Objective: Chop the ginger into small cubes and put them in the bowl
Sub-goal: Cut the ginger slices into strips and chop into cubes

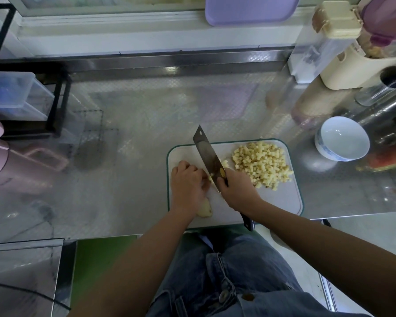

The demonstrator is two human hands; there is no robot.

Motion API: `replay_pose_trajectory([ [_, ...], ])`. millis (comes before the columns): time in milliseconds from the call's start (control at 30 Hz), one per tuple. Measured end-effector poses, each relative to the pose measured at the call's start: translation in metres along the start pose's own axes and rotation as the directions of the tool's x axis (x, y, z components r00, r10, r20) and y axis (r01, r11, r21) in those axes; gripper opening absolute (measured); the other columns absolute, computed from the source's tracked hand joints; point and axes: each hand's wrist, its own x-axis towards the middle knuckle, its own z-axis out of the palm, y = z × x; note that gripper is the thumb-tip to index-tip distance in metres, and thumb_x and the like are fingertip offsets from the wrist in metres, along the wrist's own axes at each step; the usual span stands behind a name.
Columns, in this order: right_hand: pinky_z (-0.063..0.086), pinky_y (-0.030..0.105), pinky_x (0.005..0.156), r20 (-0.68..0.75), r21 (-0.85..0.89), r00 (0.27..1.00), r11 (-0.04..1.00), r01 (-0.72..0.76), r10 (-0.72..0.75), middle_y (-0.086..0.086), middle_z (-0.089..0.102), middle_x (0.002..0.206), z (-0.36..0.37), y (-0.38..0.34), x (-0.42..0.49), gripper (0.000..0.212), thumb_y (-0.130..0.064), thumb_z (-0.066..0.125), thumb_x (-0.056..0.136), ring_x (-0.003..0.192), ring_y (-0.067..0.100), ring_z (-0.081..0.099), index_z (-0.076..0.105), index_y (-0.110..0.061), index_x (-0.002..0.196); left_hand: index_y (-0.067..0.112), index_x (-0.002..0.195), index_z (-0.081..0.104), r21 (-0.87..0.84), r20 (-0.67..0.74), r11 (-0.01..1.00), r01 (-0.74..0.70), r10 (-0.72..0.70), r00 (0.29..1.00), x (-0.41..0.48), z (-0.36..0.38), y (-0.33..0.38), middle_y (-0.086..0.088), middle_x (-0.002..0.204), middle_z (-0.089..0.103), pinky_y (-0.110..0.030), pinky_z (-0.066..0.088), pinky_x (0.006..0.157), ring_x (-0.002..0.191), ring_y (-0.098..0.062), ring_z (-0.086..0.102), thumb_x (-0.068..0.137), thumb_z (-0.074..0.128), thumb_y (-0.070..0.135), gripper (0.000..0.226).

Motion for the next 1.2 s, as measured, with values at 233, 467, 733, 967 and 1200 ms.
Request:
replay_pose_trajectory([
  [233,0.048,0.038,0.063,-0.007,-0.033,1.000,0.999,-0.029,0.029,0.014,0.061,0.081,0.012,-0.001,0.008,0.022,-0.023,0.043,0.100,0.072,0.029,0.059,0.055,-0.005,0.097,0.024,0.084,0.073,0.005,0.022,1.000,0.026,-0.026,0.999,0.002,0.000,0.002,0.008,0.080,0.066,-0.030,0.028,0.079,0.097,-0.018,0.044,0.085,0.058,0.034,0.019],
  [467,0.047,0.038,0.063,-0.020,0.016,1.000,1.000,-0.013,0.013,0.010,0.059,0.075,0.014,0.003,0.009,0.019,-0.021,0.045,0.099,0.068,0.027,0.057,0.055,-0.006,0.093,0.025,0.087,0.073,0.001,0.053,0.999,0.033,-0.033,0.998,0.003,0.000,0.001,0.008,0.083,0.066,-0.031,0.030,0.082,0.100,-0.018,0.044,0.085,0.057,0.038,0.020],
  [733,0.049,0.034,0.039,-0.092,0.172,0.986,0.978,-0.121,0.138,0.013,0.057,0.063,-0.011,0.019,0.016,0.023,-0.021,0.046,0.098,0.049,0.030,0.061,0.048,-0.010,0.078,0.030,0.096,0.074,-0.067,0.039,0.998,-0.007,0.009,0.999,0.002,-0.004,-0.004,0.009,0.090,0.068,-0.029,0.029,0.085,0.102,-0.017,0.044,0.087,0.061,0.036,0.017],
  [967,0.043,0.027,0.036,-0.002,0.221,1.000,0.975,-0.030,0.031,0.002,0.055,0.061,0.006,-0.001,-0.005,0.024,-0.021,0.047,0.097,0.041,0.015,0.054,0.045,-0.025,0.073,0.019,0.100,0.065,-0.042,-0.124,0.991,0.129,-0.134,0.983,-0.004,-0.011,-0.012,-0.002,0.096,0.062,-0.033,0.032,0.081,0.100,-0.024,0.050,0.083,0.060,0.017,0.018],
  [1200,0.050,0.037,0.045,0.001,0.152,0.995,0.983,-0.101,0.102,0.017,0.058,0.068,-0.002,0.029,-0.013,0.025,-0.024,0.048,0.098,0.049,0.025,0.055,0.050,-0.006,0.081,0.021,0.109,0.064,0.014,-0.026,0.996,0.084,-0.084,0.996,-0.012,-0.006,-0.013,-0.001,0.110,0.056,-0.031,0.031,0.086,0.107,-0.021,0.045,0.090,0.051,0.024,0.023],
])
